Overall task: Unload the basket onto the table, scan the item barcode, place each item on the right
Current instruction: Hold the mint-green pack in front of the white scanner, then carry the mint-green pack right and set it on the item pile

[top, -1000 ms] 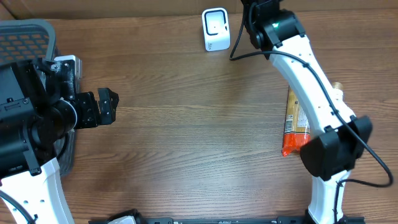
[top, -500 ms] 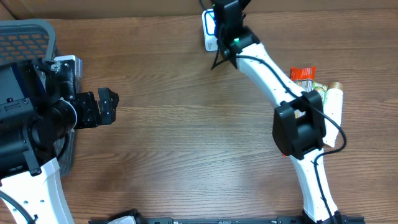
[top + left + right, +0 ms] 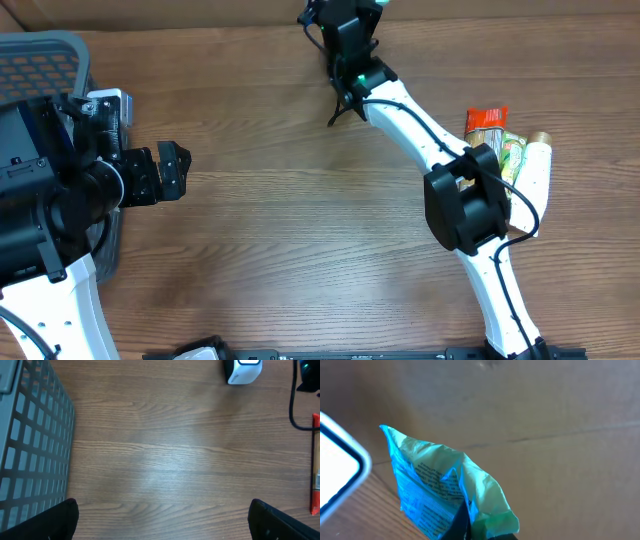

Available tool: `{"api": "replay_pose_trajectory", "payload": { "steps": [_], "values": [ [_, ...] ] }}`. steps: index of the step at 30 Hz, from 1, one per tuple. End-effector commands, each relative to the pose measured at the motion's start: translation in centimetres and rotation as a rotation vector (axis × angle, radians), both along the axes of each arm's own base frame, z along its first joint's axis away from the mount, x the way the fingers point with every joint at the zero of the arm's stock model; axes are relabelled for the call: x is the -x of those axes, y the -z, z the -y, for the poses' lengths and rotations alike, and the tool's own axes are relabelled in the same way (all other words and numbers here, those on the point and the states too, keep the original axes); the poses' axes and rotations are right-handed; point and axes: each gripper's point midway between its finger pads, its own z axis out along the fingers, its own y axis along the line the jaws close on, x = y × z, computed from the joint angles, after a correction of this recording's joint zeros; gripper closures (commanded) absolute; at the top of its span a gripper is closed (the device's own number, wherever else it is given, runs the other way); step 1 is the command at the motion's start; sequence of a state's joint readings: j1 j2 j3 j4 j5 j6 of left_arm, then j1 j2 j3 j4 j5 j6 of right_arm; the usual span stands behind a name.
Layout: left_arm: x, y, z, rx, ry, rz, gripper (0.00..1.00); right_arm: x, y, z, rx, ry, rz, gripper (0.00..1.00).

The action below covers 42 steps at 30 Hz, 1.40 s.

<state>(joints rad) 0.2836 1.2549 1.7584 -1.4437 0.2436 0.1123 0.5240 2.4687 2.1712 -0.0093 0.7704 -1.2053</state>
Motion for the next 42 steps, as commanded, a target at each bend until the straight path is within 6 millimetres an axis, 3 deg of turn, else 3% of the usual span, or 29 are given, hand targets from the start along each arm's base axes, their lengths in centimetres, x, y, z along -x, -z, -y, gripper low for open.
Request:
{"api": "replay_pose_trajectory", "payload": {
  "steps": [1,25,30,34,39,42],
  "values": [
    [-0.1,0.1,0.0,-0.003,0.016,-0.001,0.0,0.3,-1.3,-0.3,-0.009,0.006,0.022,0.96],
    [-0.2,0.3,0.0,-0.002,0.016,-0.007,0.0,0.4,-1.3,-0.4,-0.029,0.006,0.027,0.96],
    [-0.2,0.3,0.0,-0.001,0.016,-0.007,0.0,0.8,-3.5,-0.7,-0.176,-0.005,0.068,0.96],
    [-0.2,0.3,0.0,-0.001,0.016,-0.007,0.0,2.2,-5.2,-1.5,-0.29,-0.079,0.002,0.96],
    [-0.2,0.3,0.0,-0.001,0.016,-0.007,0.01,5.9,-8.6,-2.4,-0.625,-0.199,-0.156,0.96],
    [-0.2,0.3,0.0,-0.002,0.016,-0.007,0.0,8.9,-12.3,-2.1,-0.855,-0.266,-0.238,0.96]
  ]
}}
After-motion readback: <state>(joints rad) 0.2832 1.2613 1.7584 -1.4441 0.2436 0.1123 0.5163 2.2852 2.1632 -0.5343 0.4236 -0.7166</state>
